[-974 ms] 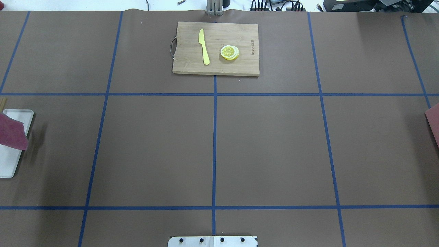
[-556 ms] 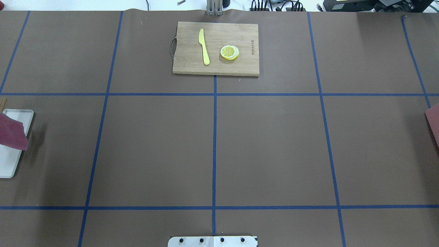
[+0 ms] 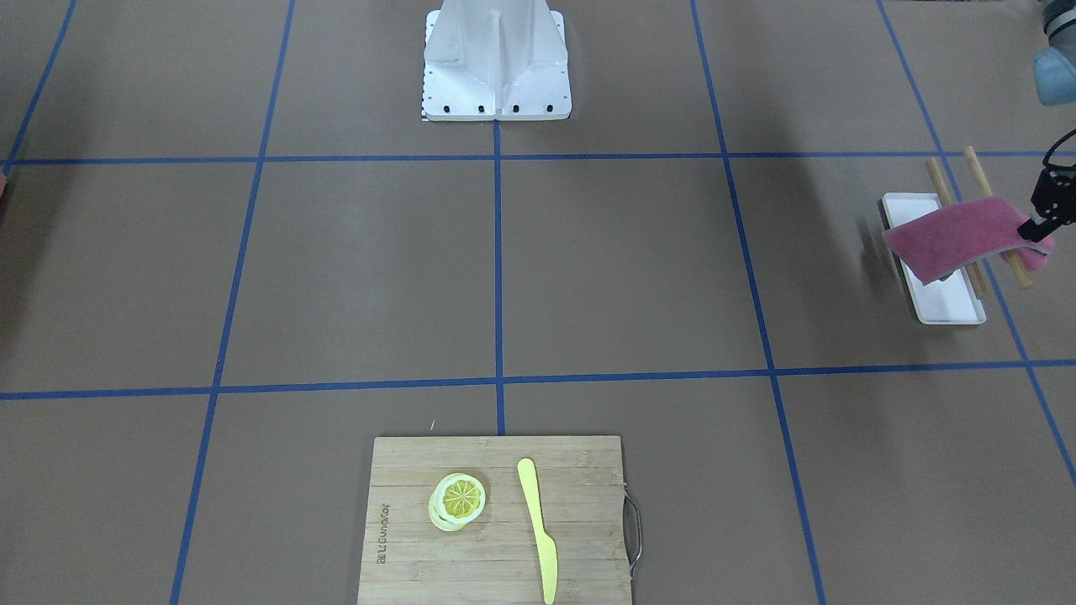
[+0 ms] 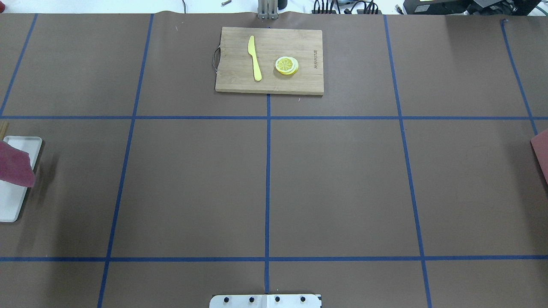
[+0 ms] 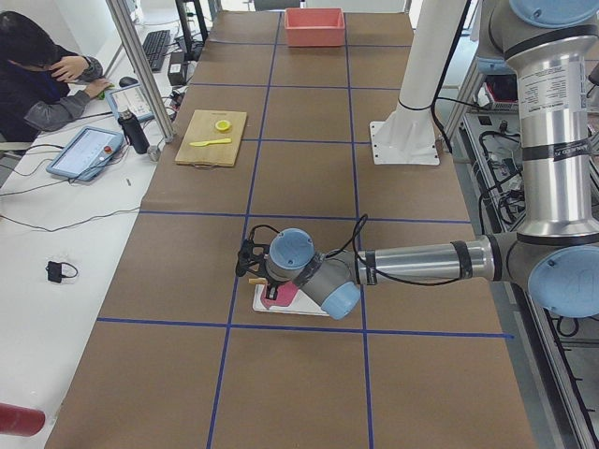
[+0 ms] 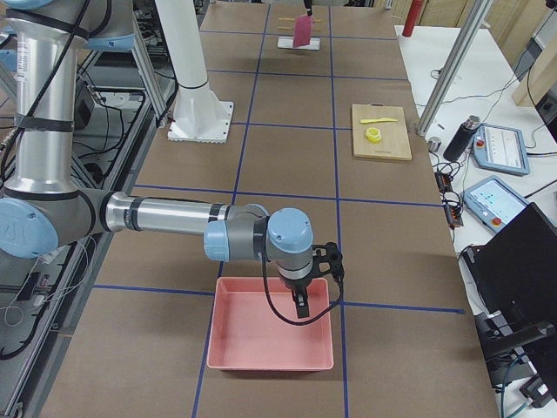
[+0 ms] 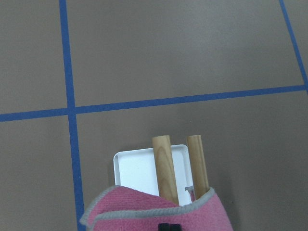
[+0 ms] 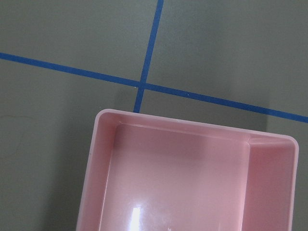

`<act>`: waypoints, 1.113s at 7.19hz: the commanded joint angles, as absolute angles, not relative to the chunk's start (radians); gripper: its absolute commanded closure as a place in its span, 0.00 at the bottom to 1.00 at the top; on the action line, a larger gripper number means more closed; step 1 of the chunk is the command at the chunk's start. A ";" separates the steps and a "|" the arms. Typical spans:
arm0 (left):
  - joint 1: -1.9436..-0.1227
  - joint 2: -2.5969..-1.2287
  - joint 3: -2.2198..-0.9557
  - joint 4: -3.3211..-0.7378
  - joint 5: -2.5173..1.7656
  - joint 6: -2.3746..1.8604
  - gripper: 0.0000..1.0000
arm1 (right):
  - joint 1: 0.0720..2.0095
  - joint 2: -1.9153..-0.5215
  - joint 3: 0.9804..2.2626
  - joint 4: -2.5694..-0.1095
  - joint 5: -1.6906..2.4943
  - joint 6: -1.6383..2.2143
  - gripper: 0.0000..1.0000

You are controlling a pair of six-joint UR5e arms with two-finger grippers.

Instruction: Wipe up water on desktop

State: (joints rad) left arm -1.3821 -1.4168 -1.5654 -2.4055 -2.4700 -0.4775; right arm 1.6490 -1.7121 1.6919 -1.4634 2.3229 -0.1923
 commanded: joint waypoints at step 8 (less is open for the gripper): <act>-1.344 -1.428 -1.540 -2.414 -2.436 -0.463 0.24 | 1.649 -1.704 1.678 -1.463 2.322 -0.192 0.00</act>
State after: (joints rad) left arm -1.3521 -1.4292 -1.5395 -2.4120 -2.4358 -0.4629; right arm 1.6490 -1.7093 1.6816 -1.4634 2.3230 -0.1918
